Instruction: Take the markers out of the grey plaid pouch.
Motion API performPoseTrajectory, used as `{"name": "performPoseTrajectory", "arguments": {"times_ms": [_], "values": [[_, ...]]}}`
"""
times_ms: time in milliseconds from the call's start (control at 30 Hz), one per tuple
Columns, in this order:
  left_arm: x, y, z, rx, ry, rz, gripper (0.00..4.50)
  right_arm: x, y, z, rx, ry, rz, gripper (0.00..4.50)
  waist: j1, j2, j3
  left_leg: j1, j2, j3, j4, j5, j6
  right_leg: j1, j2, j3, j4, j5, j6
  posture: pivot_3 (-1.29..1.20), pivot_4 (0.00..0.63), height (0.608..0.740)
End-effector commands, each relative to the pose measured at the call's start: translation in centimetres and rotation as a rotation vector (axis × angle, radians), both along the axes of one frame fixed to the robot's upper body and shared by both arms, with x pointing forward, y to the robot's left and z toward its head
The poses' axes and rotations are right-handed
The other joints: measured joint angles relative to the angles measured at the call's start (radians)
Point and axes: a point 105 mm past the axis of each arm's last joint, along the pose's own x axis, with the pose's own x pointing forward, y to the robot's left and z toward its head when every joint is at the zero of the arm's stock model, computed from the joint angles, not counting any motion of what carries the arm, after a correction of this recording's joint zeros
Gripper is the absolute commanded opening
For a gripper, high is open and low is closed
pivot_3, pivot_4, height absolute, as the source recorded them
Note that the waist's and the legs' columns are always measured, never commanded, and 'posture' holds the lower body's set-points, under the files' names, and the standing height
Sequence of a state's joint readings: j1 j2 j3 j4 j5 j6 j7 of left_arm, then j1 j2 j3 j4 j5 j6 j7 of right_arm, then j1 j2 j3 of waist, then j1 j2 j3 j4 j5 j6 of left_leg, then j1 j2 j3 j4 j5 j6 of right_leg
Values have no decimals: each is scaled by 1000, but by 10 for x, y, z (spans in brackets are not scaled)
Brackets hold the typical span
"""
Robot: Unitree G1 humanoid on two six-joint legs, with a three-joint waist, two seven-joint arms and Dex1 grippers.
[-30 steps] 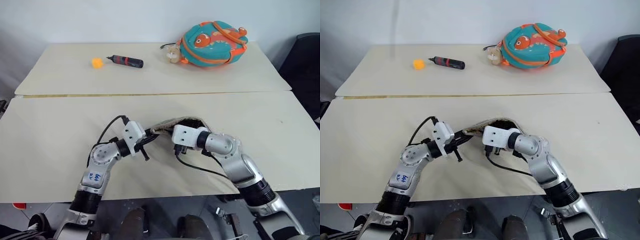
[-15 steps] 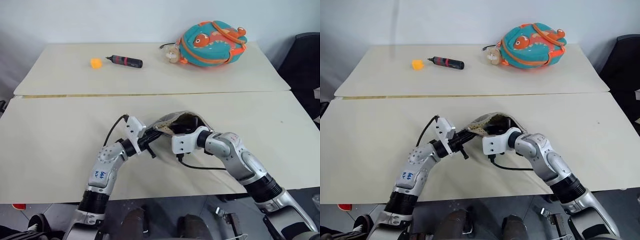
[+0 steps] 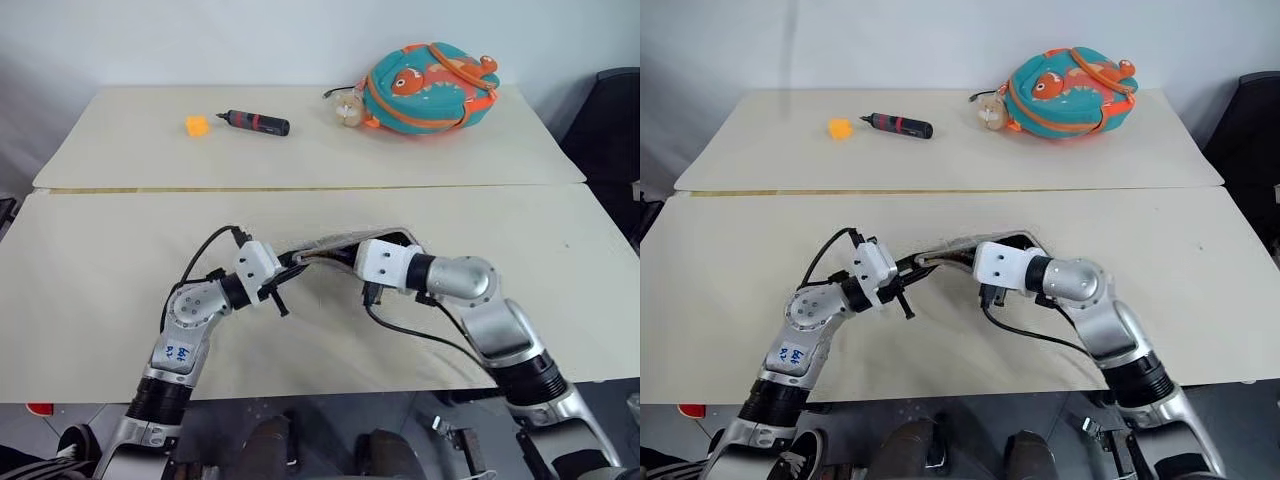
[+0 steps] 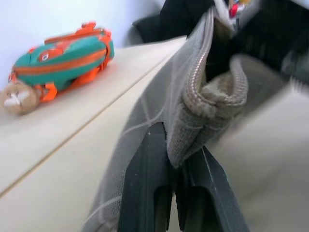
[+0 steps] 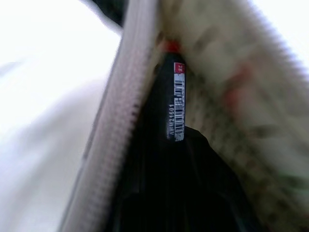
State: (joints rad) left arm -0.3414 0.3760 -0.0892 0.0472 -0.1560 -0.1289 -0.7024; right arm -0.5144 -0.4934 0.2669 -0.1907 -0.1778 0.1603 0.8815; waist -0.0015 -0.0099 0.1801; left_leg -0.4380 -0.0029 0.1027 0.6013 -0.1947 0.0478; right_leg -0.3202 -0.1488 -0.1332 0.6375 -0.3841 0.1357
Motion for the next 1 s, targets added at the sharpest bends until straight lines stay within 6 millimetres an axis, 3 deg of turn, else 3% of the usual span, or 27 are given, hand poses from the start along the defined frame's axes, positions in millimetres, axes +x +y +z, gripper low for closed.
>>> {"name": "performPoseTrajectory", "arguments": {"times_ms": [33,467,800,900,1000], "values": [[7,16,2,6,-18,64,0,-6,-6,19,0,-55,40,587,0,0,0,0,0,0,0,0,0,0,0,0,0,0,0,0,150,740],[11,18,4,-23,-15,90,0,-25,1,39,229,28,174,587,0,0,0,0,0,0,0,0,0,1,0,0,2,0,0,0,150,740],[22,36,5,38,-29,140,0,-56,17,92,589,233,337,587,-1,0,0,0,0,-1,0,0,0,0,0,0,2,0,0,0,150,740],[21,42,7,46,-38,133,0,-38,4,112,707,232,236,587,-1,0,0,0,0,-1,0,0,0,0,0,0,4,0,0,0,150,740],[17,49,7,41,-27,130,0,-18,-17,113,681,223,100,587,2,0,0,0,0,-1,0,0,0,0,-1,0,5,0,0,0,150,740]]}}
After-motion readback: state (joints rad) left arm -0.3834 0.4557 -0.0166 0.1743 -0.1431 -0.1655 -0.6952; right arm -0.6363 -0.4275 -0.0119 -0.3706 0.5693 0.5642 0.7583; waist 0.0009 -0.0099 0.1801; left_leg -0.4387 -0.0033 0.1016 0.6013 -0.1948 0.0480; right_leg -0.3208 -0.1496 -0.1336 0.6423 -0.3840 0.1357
